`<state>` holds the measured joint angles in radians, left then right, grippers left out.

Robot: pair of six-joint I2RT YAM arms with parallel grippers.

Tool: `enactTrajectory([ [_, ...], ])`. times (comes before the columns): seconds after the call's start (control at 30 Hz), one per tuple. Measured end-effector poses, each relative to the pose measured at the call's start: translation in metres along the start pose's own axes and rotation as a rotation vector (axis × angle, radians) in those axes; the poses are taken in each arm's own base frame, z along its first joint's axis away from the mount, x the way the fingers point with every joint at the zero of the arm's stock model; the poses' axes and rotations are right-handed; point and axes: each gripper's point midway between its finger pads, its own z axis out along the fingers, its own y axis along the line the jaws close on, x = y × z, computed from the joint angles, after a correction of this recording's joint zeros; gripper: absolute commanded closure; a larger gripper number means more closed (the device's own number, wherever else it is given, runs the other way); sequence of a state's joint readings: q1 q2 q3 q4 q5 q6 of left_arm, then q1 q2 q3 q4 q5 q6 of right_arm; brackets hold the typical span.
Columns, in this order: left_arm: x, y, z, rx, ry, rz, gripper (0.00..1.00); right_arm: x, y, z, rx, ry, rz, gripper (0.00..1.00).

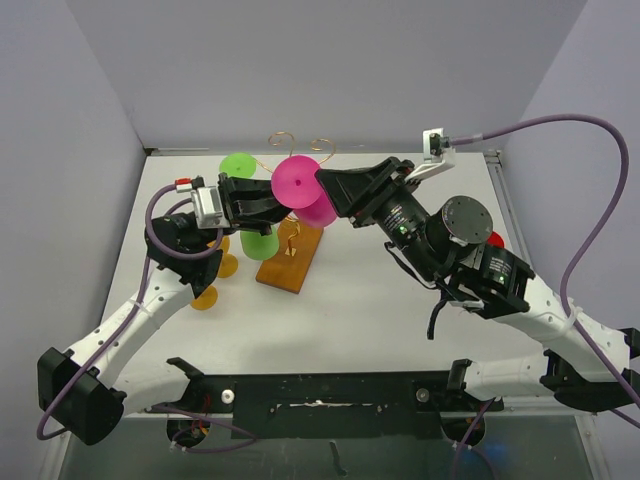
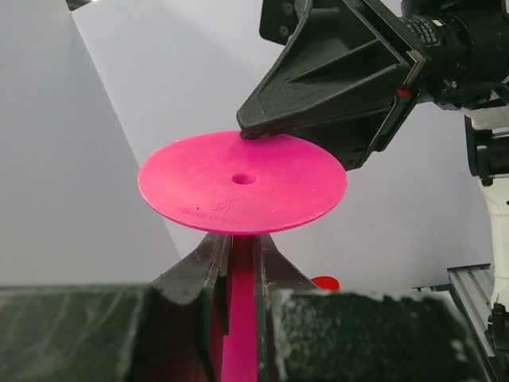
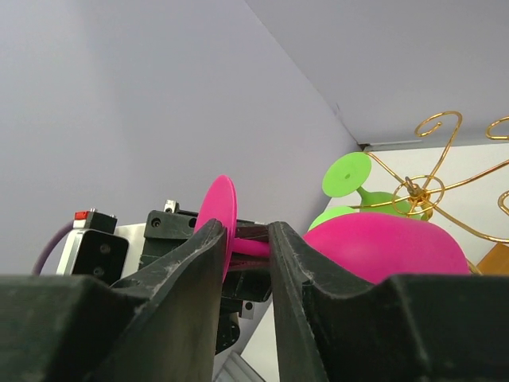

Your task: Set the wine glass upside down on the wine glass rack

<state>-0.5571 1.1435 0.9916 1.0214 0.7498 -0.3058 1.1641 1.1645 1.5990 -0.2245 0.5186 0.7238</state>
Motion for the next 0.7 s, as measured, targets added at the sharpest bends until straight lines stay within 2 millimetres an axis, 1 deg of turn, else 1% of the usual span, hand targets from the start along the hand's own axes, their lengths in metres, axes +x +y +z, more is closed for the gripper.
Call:
enactTrajectory([
  [0.27, 0.001, 0.001, 0.0, -0.002, 0.005, 0.016, 1.0, 0.005, 0.003, 0.003, -0.026, 0.032, 0.055, 0.75],
  [0.33, 0.001, 0.001, 0.0, -0.002, 0.005, 0.017, 1.0, 0.008, 0.003, 0.005, -0.033, 0.045, 0.063, 0.82],
  [0.43, 0.004, 0.002, -0.001, -0.003, 0.015, 0.013, 1.0, 0.011, 0.006, 0.007, -0.051, 0.062, 0.087, 0.97],
  [0.47, 0.004, 0.002, -0.001, -0.003, 0.016, 0.012, 1.0, 0.011, 0.006, 0.007, -0.054, 0.063, 0.085, 1.0],
  [0.53, 0.005, 0.002, -0.001, -0.003, 0.017, 0.017, 1.0, 0.012, 0.008, 0.007, -0.062, 0.071, 0.104, 1.0],
  [0.57, 0.004, 0.002, -0.001, -0.002, 0.017, 0.019, 0.97, 0.012, 0.008, 0.007, -0.063, 0.072, 0.108, 1.0],
  [0.6, 0.004, 0.002, -0.001, -0.003, 0.016, 0.019, 0.91, 0.012, 0.009, 0.007, -0.067, 0.074, 0.111, 1.0],
  [0.63, 0.004, 0.002, -0.001, -0.007, 0.015, 0.017, 0.77, 0.012, 0.01, 0.007, -0.071, 0.075, 0.114, 1.0],
  [0.7, 0.003, 0.003, -0.001, -0.012, 0.012, 0.021, 0.63, 0.012, 0.01, 0.007, -0.073, 0.075, 0.115, 1.0],
])
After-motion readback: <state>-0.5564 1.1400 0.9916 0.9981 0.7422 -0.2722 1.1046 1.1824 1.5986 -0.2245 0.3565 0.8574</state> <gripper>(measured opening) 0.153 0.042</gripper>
